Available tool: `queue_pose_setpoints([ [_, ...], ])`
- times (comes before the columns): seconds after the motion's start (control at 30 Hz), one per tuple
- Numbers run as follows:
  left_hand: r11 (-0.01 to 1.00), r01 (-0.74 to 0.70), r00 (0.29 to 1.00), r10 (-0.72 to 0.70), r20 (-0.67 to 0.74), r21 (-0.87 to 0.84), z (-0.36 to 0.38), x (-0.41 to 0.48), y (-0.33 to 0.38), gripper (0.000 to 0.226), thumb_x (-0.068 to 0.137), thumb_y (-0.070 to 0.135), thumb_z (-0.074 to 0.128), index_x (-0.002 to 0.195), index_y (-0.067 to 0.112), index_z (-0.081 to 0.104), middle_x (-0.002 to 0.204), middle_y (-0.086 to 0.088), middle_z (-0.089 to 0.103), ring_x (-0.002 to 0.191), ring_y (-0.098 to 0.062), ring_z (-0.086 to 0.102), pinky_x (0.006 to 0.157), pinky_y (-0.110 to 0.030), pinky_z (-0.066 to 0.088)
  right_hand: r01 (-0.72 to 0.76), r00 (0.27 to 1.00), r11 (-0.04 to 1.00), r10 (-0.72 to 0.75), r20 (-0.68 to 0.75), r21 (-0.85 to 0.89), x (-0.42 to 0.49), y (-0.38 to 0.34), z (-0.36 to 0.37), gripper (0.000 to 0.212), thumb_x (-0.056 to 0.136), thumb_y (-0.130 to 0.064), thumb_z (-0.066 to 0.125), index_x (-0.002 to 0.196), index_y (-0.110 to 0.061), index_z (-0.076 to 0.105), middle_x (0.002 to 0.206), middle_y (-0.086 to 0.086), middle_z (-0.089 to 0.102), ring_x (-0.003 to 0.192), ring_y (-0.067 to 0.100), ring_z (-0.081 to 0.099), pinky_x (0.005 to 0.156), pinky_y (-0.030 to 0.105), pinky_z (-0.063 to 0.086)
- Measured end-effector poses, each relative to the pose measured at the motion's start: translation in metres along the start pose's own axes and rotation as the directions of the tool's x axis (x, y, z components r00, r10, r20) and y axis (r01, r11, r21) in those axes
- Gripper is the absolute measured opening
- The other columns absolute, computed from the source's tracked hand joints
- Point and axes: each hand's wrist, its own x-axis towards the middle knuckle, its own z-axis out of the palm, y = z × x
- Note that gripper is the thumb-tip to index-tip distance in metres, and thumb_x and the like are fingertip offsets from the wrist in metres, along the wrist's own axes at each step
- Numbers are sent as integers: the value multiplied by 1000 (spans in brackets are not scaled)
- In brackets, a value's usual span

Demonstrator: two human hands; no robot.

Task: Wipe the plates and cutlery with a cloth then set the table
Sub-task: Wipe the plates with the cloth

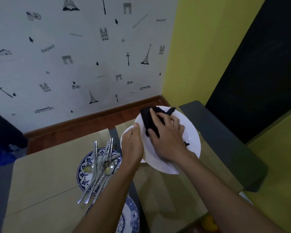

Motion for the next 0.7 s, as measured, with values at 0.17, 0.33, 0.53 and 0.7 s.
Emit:
queue_pose_setpoints([
  [0.17, 998, 26, 998, -30, -58, -63, -9, 5, 4, 49, 107, 40, 37, 77, 13, 64, 74, -6, 66, 71, -23, 62, 65, -35, 46, -41, 981, 974, -3, 193, 224, -6, 7, -21, 57, 103, -39, 45, 158, -32, 35, 156, -6, 23, 137, 23, 24, 115, 43, 34],
  [0.33, 996, 42, 998, -46, -47, -79, -15, 8, 4, 47, 108, 36, 35, 76, 18, 64, 75, -2, 65, 69, -15, 60, 62, -29, 46, 57, 835, 977, -159, 526, 206, -6, 22, -38, 82, 89, -29, 63, 162, -30, 27, 169, -15, 7, 153, 22, 14, 122, 39, 24],
  [0.53, 993, 85, 996, -87, -20, -85, -8, 6, 0, 41, 106, 37, 38, 79, 24, 66, 86, -6, 69, 86, -28, 66, 76, -38, 50, 72, 948, 983, -119, 294, 166, 2, 21, -26, 60, 97, -33, 67, 153, -30, 47, 141, 0, 52, 130, 21, 49, 102, 30, 39],
  [0.7, 991, 83, 994, -89, -56, -108, -9, 4, -4, 41, 107, 41, 37, 84, 23, 65, 88, -6, 69, 82, -25, 66, 73, -40, 53, -182, 974, 962, 204, 93, -203, 3, 17, -28, 31, 98, -46, 54, 113, -24, 70, 112, 8, 60, 110, 30, 56, 84, 37, 44],
])
